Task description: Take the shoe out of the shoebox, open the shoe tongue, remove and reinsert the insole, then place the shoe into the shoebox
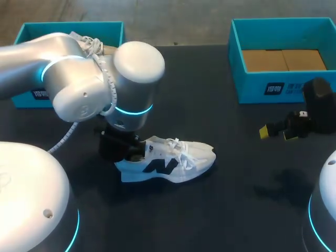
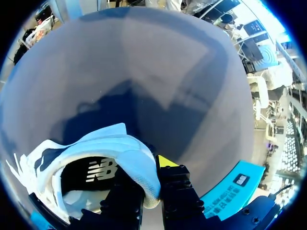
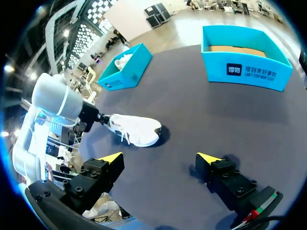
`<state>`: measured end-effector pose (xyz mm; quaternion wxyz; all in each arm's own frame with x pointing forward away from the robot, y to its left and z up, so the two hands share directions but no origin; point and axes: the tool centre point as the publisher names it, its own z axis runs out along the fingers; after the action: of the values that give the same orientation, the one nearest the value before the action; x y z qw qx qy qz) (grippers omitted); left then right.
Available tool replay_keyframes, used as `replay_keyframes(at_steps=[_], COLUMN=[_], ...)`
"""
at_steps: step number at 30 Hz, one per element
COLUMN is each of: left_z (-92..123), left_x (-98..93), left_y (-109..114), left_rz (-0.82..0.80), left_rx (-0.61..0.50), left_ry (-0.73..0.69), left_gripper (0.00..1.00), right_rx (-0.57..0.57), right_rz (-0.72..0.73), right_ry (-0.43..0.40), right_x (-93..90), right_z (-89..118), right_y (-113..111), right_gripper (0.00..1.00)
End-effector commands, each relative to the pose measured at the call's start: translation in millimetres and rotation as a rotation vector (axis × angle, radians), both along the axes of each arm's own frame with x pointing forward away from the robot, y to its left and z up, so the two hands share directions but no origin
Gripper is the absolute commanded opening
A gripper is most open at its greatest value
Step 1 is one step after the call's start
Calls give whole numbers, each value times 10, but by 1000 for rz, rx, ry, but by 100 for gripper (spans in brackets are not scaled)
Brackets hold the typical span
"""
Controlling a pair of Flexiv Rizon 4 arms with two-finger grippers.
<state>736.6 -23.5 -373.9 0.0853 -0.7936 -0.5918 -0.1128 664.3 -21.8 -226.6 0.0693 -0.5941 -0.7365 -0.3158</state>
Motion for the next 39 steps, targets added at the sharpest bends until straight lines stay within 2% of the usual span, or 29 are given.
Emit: replay_keyframes(at_steps=[1, 8, 9, 10, 11, 12, 13, 19, 25, 33, 39], left_z=[-92, -90, -88, -84, -81, -76, -67, 68, 299, 660, 825], left_x=[75, 115, 116, 115, 114, 111, 104, 38, -40, -33, -38], left_y=[-68, -101, -103, -108, -112, -117, -123, -116, -83, 107, 243], left_rz=[-21, -27, -27, -28, -29, -30, -32, 11, 91, 357, 560], left_rx=[11, 21, 21, 21, 22, 22, 24, 1, -109, -330, -461], left_ry=[11, 16, 18, 19, 20, 23, 25, 14, -14, -10, 30], left_gripper=[0, 0, 6, 20, 40, 81, 100, 100, 100, 100, 100], right_rx=[-2, -2, -2, -2, -2, -2, -2, -2, -2, -2, -2], right_rz=[-2, -2, -2, -2, -2, -2, -2, -2, -2, -2, -2], right_ry=[0, 0, 0, 0, 0, 0, 0, 0, 0, 0, 0], right_x=[-7, -7, -7, -7, -7, -7, -7, -7, -7, -7, -7], right_z=[-1, -1, -1, -1, -1, -1, -1, -1, -1, -1, -1], right_y=[6, 6, 6, 6, 6, 6, 6, 6, 6, 6, 6], right_gripper=[100, 100, 100, 100, 100, 100, 100, 100, 100, 100, 100])
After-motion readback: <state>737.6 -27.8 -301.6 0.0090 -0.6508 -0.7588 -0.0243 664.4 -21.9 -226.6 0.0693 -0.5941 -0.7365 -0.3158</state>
